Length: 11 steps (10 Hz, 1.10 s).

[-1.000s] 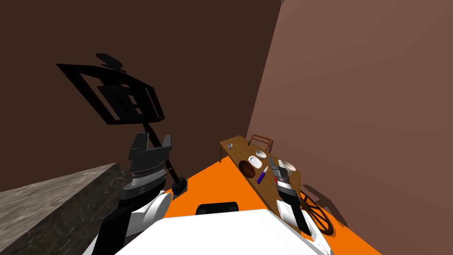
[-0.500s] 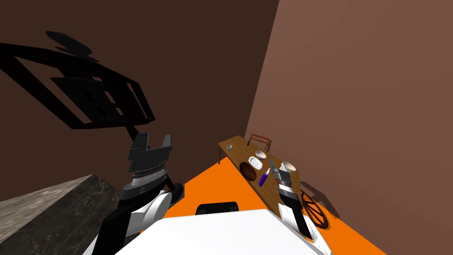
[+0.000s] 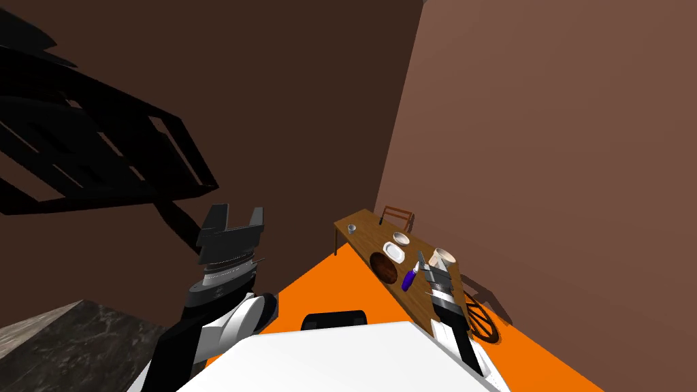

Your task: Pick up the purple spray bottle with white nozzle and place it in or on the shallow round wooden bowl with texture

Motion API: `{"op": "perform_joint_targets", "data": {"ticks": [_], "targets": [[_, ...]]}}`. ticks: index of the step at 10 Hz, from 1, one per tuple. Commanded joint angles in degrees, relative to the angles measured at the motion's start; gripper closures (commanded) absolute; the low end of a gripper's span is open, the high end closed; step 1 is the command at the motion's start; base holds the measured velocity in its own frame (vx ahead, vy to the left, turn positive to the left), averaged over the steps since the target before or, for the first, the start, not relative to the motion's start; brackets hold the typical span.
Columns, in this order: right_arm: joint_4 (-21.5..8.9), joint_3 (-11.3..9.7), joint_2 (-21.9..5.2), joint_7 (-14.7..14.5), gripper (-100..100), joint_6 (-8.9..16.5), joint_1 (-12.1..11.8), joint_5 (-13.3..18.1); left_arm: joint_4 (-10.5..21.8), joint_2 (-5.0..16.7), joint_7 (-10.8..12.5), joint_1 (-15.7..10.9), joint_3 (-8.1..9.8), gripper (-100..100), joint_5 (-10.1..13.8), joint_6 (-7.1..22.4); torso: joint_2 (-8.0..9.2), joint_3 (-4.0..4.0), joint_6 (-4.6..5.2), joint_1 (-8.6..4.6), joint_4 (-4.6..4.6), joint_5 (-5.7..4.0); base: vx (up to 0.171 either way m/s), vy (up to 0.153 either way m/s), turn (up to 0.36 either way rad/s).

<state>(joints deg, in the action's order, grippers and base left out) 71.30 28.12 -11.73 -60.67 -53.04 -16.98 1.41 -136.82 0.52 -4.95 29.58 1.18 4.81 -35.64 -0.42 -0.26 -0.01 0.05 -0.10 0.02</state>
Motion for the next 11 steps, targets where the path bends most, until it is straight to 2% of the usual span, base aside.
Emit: {"op": "perform_joint_targets", "data": {"ticks": [1, 2, 3, 4, 5, 6, 7, 8, 9, 10, 11], "targets": [[-2.9, 1.6, 0.5, -2.9, -100, -0.5, 0.8, 0.6, 0.0, 0.0, 0.0, 0.0, 0.00, 0, 0.0, 0.0, 0.00, 0.00, 0.00, 0.00, 0.00, 0.00, 0.149, 0.075, -0.208], [-3.8, 1.6, 0.5, -3.6, -100, -0.5, 0.8, 0.6, 0.0, 0.0, 0.0, 0.0, 0.00, 0, 0.0, 0.0, -0.12, -0.07, 0.01, 0.09, -0.03, 0.02, 0.101, 0.074, -0.089], [-5.8, 2.5, 0.9, -5.6, -100, -1.0, 1.5, 1.1, 0.0, 0.0, 0.0, 0.0, 0.00, 0, 0.0, 0.0, -0.03, -0.02, -0.03, 0.08, -0.01, 0.02, 0.092, 0.075, -0.133], [-6.6, 2.5, 0.9, -5.9, -100, -1.0, 1.5, 1.1, 0.0, 0.0, 0.0, 0.0, 0.00, 0, 0.0, 0.0, 0.01, 0.00, -0.01, 0.09, 0.00, 0.02, 0.073, 0.060, -0.060], [-8.9, 3.5, 1.4, -8.0, -100, -1.5, 2.2, 1.5, 0.0, 0.0, 0.0, 0.0, 0.00, 0, 0.0, 0.0, 0.08, 0.04, -0.03, 0.03, 0.01, 0.02, 0.088, 0.045, -0.118], [-9.2, 3.5, 1.4, -8.0, -100, -1.5, 2.2, 1.5, 0.0, 0.0, 0.0, 0.0, 0.00, 0, 0.0, 0.0, 0.05, 0.03, -0.01, -0.01, 0.01, 0.00, 0.081, 0.052, -0.084], [-11.1, 4.3, 2.0, -10.0, -100, -2.0, 2.9, 1.9, 0.0, 0.0, 0.0, 0.0, 0.00, 0, 0.0, 0.0, 0.07, 0.03, -0.03, -0.02, 0.01, 0.00, 0.092, 0.062, -0.166], [-11.8, 4.3, 2.0, -10.0, -100, -2.0, 2.9, 1.9, 0.0, 0.0, 0.0, 0.0, 0.00, 0, 0.0, 0.0, 0.04, 0.02, -0.01, 0.02, 0.01, 0.01, 0.069, 0.057, -0.064], [-13.1, 5.1, 2.7, -12.0, -100, -2.4, 3.6, 2.3, 0.0, 0.0, 0.0, 0.0, 0.00, 0, 0.0, 0.0, 0.09, 0.05, -0.04, 0.00, 0.02, 0.01, 0.082, 0.058, -0.117], [-14.3, 5.1, 2.7, -12.0, -100, -2.4, 3.6, 2.3, 0.0, 0.0, 0.0, 0.0, 0.00, 0, 0.0, 0.0, 0.06, 0.03, -0.02, 0.01, 0.01, 0.01, 0.066, 0.036, -0.081], [-15.8, 5.9, 3.4, -13.8, -100, -2.7, 4.2, 2.7, 0.0, 0.0, 0.0, 0.0, 0.00, 0, 0.0, 0.0, 0.11, 0.06, -0.03, -0.08, 0.02, 0.00, 0.085, 0.032, -0.171]]}}
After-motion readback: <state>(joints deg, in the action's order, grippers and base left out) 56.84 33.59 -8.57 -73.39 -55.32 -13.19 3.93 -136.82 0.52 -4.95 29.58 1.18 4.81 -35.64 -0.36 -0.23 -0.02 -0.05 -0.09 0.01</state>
